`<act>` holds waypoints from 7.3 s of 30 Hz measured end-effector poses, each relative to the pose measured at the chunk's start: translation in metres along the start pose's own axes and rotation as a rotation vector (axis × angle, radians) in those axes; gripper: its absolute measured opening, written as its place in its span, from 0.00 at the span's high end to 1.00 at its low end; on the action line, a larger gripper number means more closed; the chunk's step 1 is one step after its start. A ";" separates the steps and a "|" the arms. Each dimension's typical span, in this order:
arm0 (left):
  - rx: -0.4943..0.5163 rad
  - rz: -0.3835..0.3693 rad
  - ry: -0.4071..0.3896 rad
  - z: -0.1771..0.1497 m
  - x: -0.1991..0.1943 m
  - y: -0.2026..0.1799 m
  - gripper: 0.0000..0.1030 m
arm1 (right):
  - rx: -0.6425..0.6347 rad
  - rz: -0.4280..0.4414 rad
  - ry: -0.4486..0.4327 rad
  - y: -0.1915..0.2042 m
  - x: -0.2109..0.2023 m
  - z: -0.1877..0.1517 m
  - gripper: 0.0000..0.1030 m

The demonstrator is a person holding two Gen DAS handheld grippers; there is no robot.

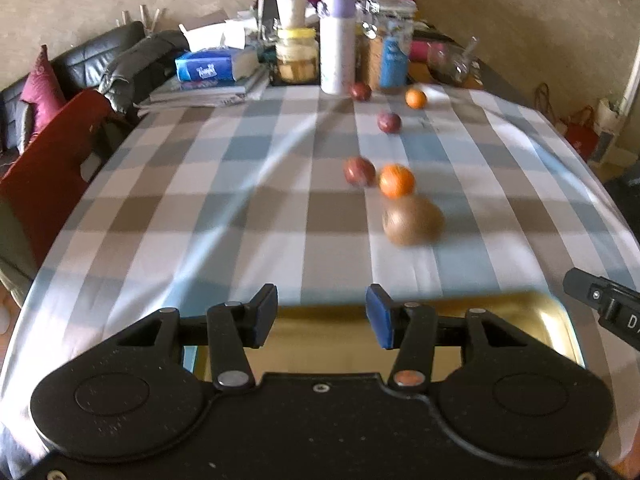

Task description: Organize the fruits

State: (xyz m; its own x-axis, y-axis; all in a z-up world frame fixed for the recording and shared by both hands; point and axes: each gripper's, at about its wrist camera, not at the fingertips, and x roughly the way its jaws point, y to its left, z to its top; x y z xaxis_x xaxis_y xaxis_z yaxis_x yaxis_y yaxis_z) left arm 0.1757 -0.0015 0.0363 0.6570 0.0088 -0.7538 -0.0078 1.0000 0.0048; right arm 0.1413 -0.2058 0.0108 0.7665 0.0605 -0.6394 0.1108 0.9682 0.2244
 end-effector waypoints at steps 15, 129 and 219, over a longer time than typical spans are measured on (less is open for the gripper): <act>-0.072 0.003 -0.002 0.060 0.067 -0.012 0.41 | 0.061 -0.057 -0.027 0.012 0.082 0.060 0.61; -0.236 -0.084 0.040 0.045 0.130 0.006 0.20 | -0.166 -0.211 0.168 0.059 0.217 0.121 0.91; -0.245 0.054 0.005 0.054 0.110 0.029 0.28 | -0.142 0.111 0.057 0.097 0.197 0.086 0.72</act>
State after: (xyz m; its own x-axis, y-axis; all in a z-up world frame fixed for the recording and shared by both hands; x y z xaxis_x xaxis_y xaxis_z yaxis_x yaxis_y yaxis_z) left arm 0.2883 0.0290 -0.0108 0.6466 0.0618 -0.7603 -0.2258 0.9675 -0.1134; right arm 0.3580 -0.1205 -0.0301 0.7317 0.1788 -0.6577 -0.0664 0.9791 0.1923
